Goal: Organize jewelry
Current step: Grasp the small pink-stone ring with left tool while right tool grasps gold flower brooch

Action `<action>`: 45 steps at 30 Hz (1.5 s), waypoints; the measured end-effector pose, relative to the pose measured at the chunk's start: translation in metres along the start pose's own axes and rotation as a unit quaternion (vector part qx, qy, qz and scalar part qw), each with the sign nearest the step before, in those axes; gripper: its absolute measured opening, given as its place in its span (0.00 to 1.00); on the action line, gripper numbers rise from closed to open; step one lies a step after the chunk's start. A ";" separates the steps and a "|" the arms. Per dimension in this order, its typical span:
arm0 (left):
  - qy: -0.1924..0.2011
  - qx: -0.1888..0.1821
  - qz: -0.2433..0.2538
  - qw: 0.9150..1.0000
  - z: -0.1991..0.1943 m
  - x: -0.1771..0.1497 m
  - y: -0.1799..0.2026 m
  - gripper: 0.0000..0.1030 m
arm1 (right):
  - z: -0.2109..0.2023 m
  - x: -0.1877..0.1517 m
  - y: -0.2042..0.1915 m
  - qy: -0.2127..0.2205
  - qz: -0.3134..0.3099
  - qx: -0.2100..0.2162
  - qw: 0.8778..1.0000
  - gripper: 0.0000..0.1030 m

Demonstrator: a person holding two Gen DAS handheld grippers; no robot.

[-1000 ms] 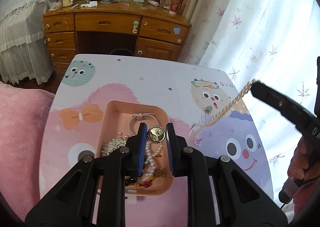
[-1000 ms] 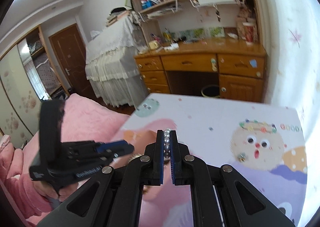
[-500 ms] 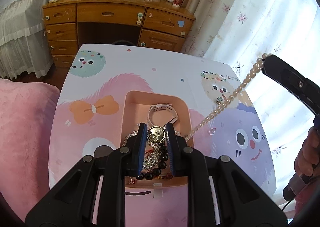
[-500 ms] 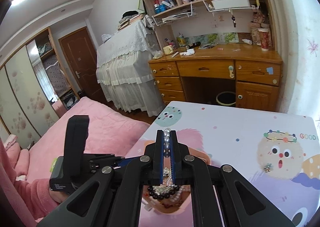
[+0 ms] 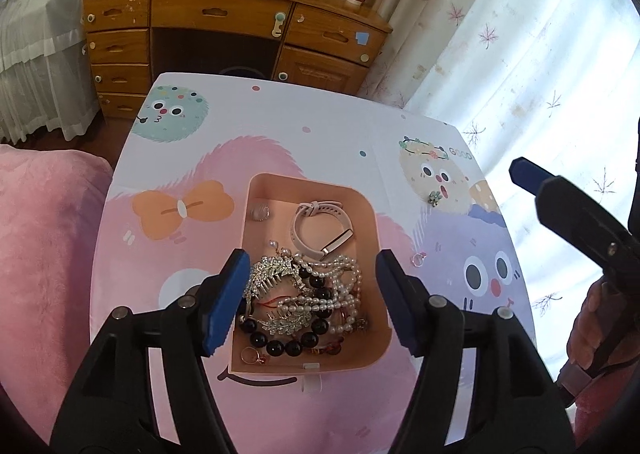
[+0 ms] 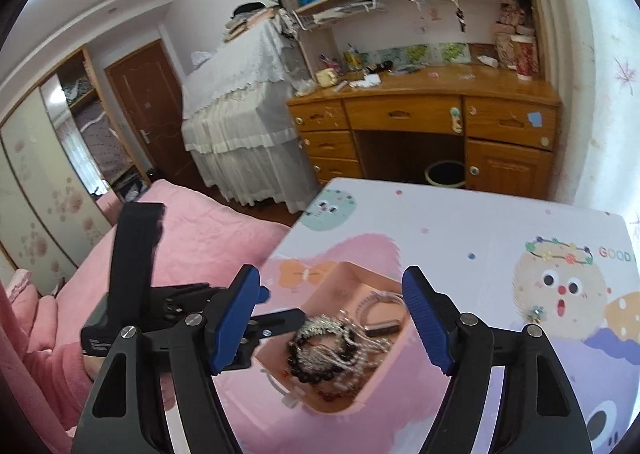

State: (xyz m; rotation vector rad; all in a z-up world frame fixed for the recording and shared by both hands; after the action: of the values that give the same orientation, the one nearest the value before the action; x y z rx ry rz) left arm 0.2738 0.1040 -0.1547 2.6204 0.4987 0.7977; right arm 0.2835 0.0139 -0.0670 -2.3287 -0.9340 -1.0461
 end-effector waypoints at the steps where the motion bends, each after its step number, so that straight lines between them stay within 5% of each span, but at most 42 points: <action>1: 0.000 0.000 0.001 1.000 0.001 -0.001 0.002 0.61 | 0.000 -0.003 0.005 -0.003 0.004 -0.003 1.000 0.74; 8: -0.004 -0.005 -0.004 1.000 0.012 -0.008 0.027 0.61 | -0.008 -0.031 0.059 -0.032 0.040 -0.041 0.998 0.79; 13: -0.010 -0.046 0.008 0.999 0.021 -0.022 0.076 0.61 | -0.017 -0.042 0.110 -0.041 0.084 -0.061 0.994 0.79; 18: -0.015 -0.033 0.023 0.999 0.044 -0.039 0.115 0.61 | -0.032 -0.045 0.174 -0.059 0.130 -0.108 0.984 0.80; 25: -0.006 0.030 0.047 0.998 0.091 -0.068 0.147 0.61 | -0.022 -0.069 0.272 -0.141 0.238 -0.124 0.953 0.82; 33: 0.006 0.109 0.006 0.994 0.154 -0.084 0.148 0.61 | 0.029 -0.116 0.346 -0.223 0.371 -0.090 0.897 0.82; 39: 0.037 0.150 -0.031 0.987 0.181 -0.089 0.148 0.61 | 0.071 -0.139 0.359 -0.272 0.377 -0.098 0.880 0.77; 45: 0.053 0.169 -0.022 0.984 0.195 -0.091 0.157 0.58 | 0.098 -0.150 0.364 -0.303 0.373 -0.102 0.871 0.58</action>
State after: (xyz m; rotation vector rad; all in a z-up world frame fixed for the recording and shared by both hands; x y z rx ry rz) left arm 0.3524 -0.1170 -0.2806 2.8716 0.7801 0.9098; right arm 0.5199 -0.2370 -0.2801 -2.8671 -0.0163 -0.0861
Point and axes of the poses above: each gripper's, at about its wrist camera, not at the fingertips, and z roughly the way its jaws point, y to its right, x to its top, the point moved 6 cm from there along z, roughly the way its jaws point, and after that the axes turned 13 degrees about -z, right-handed, at the moved point
